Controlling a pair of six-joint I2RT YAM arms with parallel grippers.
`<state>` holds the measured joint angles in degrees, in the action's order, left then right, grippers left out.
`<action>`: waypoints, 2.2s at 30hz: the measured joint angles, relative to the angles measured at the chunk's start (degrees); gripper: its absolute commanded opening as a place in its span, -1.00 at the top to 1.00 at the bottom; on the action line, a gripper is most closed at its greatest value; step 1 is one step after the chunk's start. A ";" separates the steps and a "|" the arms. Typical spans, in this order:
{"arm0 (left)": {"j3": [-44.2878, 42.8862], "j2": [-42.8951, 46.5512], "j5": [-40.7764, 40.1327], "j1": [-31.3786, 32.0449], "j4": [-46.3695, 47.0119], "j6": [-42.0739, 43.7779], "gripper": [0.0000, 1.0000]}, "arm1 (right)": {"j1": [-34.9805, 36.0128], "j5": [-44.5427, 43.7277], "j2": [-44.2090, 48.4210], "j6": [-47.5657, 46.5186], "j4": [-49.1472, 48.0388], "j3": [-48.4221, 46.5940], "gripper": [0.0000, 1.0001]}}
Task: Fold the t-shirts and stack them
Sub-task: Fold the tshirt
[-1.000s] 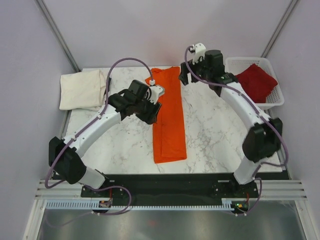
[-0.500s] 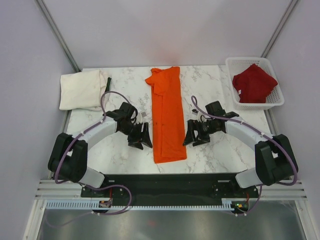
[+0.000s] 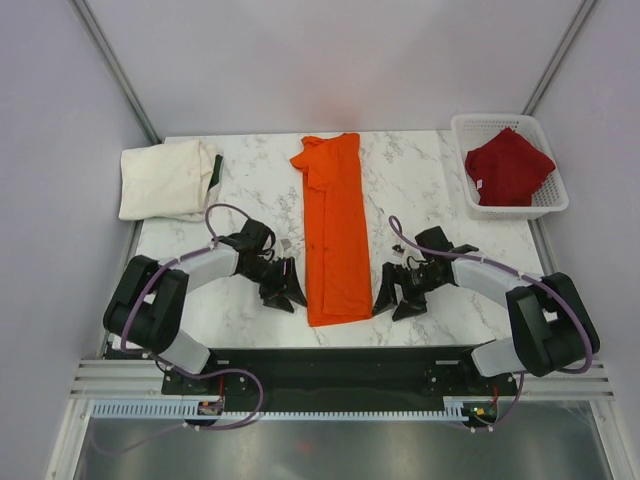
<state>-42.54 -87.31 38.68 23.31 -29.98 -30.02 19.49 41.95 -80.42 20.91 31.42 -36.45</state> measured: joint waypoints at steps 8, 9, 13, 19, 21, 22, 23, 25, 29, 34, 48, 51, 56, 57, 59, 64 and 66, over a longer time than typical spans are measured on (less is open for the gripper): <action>-0.24 -6.25 2.14 0.02 1.97 -1.33 -0.01 | -0.07 0.22 -5.81 4.00 -4.33 -1.51 -0.55; -0.24 -6.58 2.32 0.04 2.03 -1.44 -0.01 | -0.11 0.24 -6.43 4.61 -4.87 -1.77 -0.54; -0.24 -7.63 3.04 0.66 2.73 -1.92 0.03 | -0.11 0.20 -8.94 5.99 -6.21 -2.89 -0.44; -0.94 -11.26 5.09 2.64 4.31 -3.23 0.17 | -0.09 0.87 -11.69 7.52 -6.60 -3.93 -0.35; -1.70 -12.41 5.49 3.61 4.74 -3.69 0.22 | -0.09 1.22 -12.41 7.85 -6.56 -4.24 -0.33; -2.08 -12.90 5.64 4.09 5.05 -3.96 0.22 | -0.09 1.36 -12.72 7.98 -6.56 -4.33 -0.31; -2.38 -13.22 5.86 4.50 5.22 -4.15 0.24 | -0.09 1.55 -13.00 8.04 -6.56 -4.44 -0.29; -2.71 -13.62 6.47 5.03 5.46 -4.59 0.27 | 0.04 1.73 -13.60 8.28 -6.51 -4.66 -0.20; -2.78 -14.03 6.99 5.44 5.70 -5.29 0.41 | 0.66 1.81 -14.62 8.41 -6.58 -4.98 -0.11; -2.78 -14.21 6.97 5.42 5.40 -5.62 0.76 | 1.44 1.95 -15.58 9.14 -7.37 -4.98 0.12; -3.08 -12.57 6.88 4.02 3.67 -5.27 0.96 | 3.30 2.27 -16.13 10.32 -12.37 -4.74 1.00; -5.25 -11.23 5.90 2.27 0.74 -3.48 0.96 | 3.30 2.45 -14.84 9.73 -11.72 -4.96 1.00; -10.84 -7.67 3.61 -1.31 -1.57 0.50 0.96 | 3.17 3.19 -8.70 8.63 -9.90 -6.14 1.00; -11.61 -7.13 3.39 -1.70 -1.68 1.03 0.96 | 3.08 3.26 -7.48 8.31 -9.73 -6.73 1.00; -13.29 -6.38 3.17 -2.47 -1.79 2.25 0.96 | 2.60 3.26 -5.86 7.65 -9.55 -8.20 1.00; -17.11 -6.40 2.23 -2.80 -3.26 4.46 0.96 | 0.11 3.15 -5.53 6.16 -8.92 -12.70 1.00; -19.93 -7.26 1.84 -2.89 -4.20 5.51 0.96 | -0.98 2.99 -6.49 5.77 -8.72 -15.04 1.00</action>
<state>-62.48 -94.56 40.51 20.43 -34.17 -24.51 18.50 44.95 -86.91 26.68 22.70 -51.48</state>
